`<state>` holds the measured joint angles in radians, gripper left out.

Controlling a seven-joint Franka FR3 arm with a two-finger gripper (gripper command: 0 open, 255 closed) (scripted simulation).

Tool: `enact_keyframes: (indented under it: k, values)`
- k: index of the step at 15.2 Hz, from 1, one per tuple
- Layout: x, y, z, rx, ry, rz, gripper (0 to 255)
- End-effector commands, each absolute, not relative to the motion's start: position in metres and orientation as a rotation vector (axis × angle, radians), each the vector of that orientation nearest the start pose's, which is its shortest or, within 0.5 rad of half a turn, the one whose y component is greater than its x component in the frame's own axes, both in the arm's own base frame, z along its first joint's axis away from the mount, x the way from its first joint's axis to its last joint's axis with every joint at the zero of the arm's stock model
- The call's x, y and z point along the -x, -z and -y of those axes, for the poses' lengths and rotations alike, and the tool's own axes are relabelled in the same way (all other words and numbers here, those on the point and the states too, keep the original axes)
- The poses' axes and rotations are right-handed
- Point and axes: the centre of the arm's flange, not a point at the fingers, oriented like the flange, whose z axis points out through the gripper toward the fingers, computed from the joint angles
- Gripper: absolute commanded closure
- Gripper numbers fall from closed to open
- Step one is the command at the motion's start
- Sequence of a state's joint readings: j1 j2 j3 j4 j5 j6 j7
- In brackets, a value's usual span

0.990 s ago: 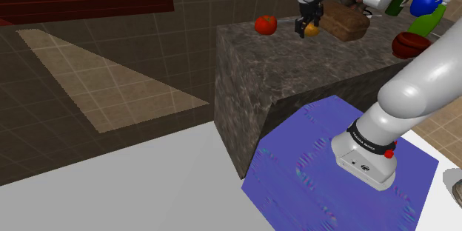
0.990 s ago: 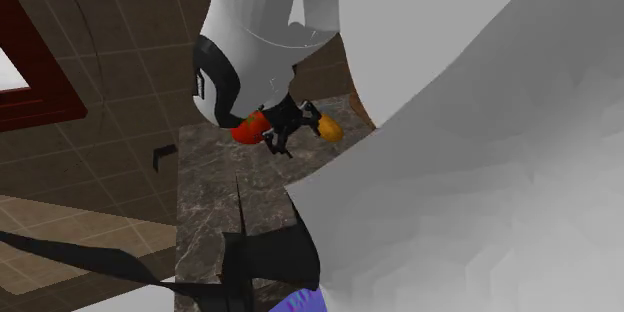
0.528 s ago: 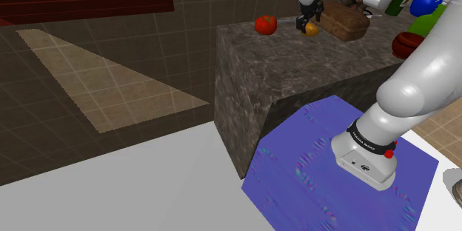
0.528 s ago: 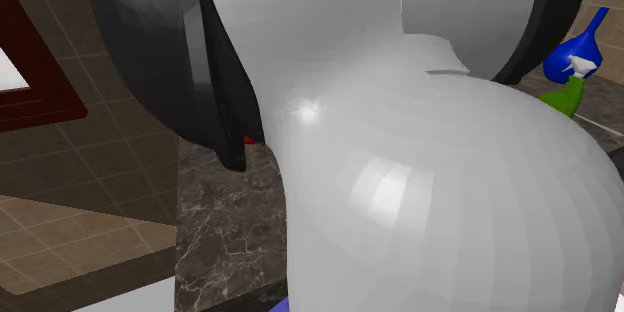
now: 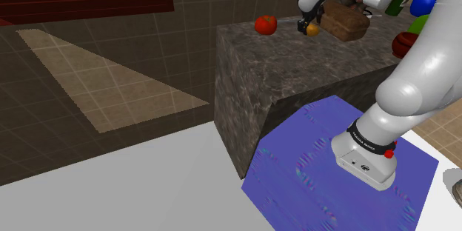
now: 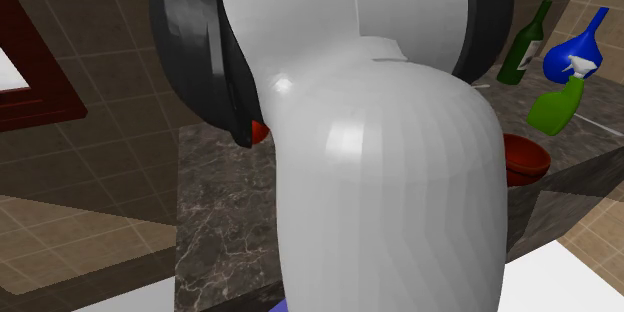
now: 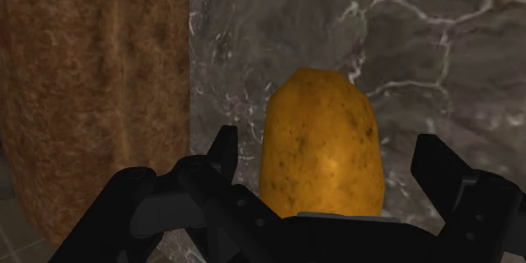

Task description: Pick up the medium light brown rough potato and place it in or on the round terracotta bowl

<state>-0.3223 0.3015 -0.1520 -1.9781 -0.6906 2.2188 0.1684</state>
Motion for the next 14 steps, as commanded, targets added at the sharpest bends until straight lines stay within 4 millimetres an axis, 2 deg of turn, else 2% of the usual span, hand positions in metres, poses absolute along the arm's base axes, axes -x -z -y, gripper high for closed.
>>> enact_keyframes:
  k: [1, 10, 11, 14]
  values:
    - [-0.5286, -0.3097, 0.2961, -2.560, 0.198, 0.245, 0]
    - [-0.5280, -0.3073, 0.2976, -2.560, 0.198, 0.245, 0]
    - [-0.5280, -0.3073, 0.2976, -2.560, 0.198, 0.245, 255]
    - [-0.5280, -0.3073, 0.2976, -2.560, 0.198, 0.245, 255]
